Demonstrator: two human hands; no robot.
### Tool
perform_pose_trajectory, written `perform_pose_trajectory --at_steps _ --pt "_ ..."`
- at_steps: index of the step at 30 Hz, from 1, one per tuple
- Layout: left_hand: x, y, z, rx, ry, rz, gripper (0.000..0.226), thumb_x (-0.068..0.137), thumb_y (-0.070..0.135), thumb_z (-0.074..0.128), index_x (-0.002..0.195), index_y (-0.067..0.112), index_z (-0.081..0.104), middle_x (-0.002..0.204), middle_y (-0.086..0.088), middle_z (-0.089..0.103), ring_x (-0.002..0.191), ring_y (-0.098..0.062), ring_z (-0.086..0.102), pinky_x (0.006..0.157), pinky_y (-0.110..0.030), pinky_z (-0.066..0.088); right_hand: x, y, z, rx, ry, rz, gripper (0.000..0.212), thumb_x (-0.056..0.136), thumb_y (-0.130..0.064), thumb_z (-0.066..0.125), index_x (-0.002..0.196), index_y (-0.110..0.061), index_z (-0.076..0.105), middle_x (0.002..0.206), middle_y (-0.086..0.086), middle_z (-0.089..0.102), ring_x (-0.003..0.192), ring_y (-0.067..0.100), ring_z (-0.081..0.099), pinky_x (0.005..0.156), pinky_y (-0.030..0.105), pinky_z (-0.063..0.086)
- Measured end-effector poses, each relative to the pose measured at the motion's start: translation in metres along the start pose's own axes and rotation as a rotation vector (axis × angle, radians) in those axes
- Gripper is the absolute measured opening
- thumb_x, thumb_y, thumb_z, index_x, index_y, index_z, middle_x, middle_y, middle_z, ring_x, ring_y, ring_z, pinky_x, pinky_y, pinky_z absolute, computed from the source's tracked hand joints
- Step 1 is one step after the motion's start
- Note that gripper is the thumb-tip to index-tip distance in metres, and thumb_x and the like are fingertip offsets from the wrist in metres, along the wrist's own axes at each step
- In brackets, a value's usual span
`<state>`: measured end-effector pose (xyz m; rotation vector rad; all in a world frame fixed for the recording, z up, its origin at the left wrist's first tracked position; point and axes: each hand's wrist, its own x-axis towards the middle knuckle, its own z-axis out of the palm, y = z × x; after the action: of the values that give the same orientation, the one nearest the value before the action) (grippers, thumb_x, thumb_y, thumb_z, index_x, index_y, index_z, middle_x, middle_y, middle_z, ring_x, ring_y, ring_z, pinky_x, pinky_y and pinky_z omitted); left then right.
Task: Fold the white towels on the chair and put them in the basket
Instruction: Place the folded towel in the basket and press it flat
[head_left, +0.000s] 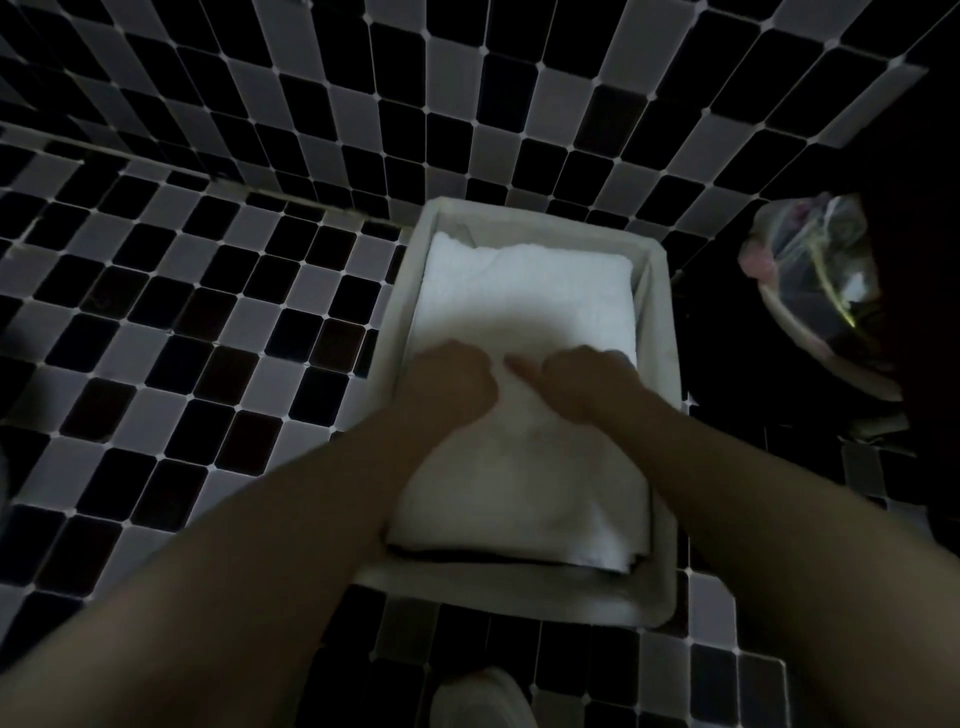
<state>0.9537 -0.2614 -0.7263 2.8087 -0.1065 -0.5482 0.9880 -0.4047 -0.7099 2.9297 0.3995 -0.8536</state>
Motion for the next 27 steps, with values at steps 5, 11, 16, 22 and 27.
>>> perform_pose_trajectory --at_steps 5,11,16,22,27 --pt "0.043 -0.011 -0.015 0.063 0.255 0.169 0.054 0.096 0.011 0.033 0.148 0.008 0.018 0.156 -0.013 0.018 0.142 -0.028 0.024 0.114 -0.039 0.024 0.054 0.010 -0.016 -0.064 0.374 -0.150 0.049 0.099 -0.029 0.031 0.142 -0.006 0.032 0.152 0.018 0.027 0.139 0.032 0.028 0.114 0.043 0.023" --pt "0.096 -0.025 0.010 0.205 0.153 0.147 0.068 0.098 0.044 0.027 0.149 0.008 0.001 0.159 -0.010 -0.001 0.147 -0.025 0.001 0.119 -0.035 0.001 0.093 0.023 0.021 -0.015 0.129 -0.115 0.062 0.099 -0.043 0.021 0.150 -0.022 -0.007 0.159 0.002 -0.013 0.147 0.019 -0.010 0.118 0.041 -0.005" --pt "0.102 -0.044 0.039 0.106 0.076 -0.078 0.079 0.094 0.055 0.024 0.148 0.004 -0.004 0.158 -0.015 -0.006 0.147 -0.027 -0.001 0.120 -0.035 0.000 0.088 0.055 0.059 0.073 0.210 0.047 0.072 0.095 -0.056 0.017 0.149 -0.019 -0.011 0.159 0.002 -0.015 0.146 0.016 -0.013 0.117 0.036 -0.010" --pt "0.076 -0.042 0.040 0.163 0.089 -0.015 0.076 0.095 0.052 0.023 0.148 0.006 -0.007 0.158 -0.014 -0.010 0.147 -0.025 -0.006 0.119 -0.036 -0.004 0.071 0.048 0.065 0.142 0.206 0.189 0.091 0.085 -0.072 0.021 0.149 -0.017 -0.013 0.158 0.007 -0.018 0.146 0.023 -0.015 0.118 0.040 -0.008" --pt "0.017 -0.034 0.055 0.107 -0.019 0.076 0.108 0.078 0.074 0.039 0.147 0.011 -0.014 0.157 -0.014 -0.017 0.146 -0.026 -0.012 0.117 -0.036 -0.006 0.018 0.029 0.083 0.166 0.075 0.173 0.103 0.075 -0.082 0.028 0.147 -0.024 -0.019 0.155 0.008 -0.026 0.144 0.028 -0.021 0.117 0.044 -0.012"
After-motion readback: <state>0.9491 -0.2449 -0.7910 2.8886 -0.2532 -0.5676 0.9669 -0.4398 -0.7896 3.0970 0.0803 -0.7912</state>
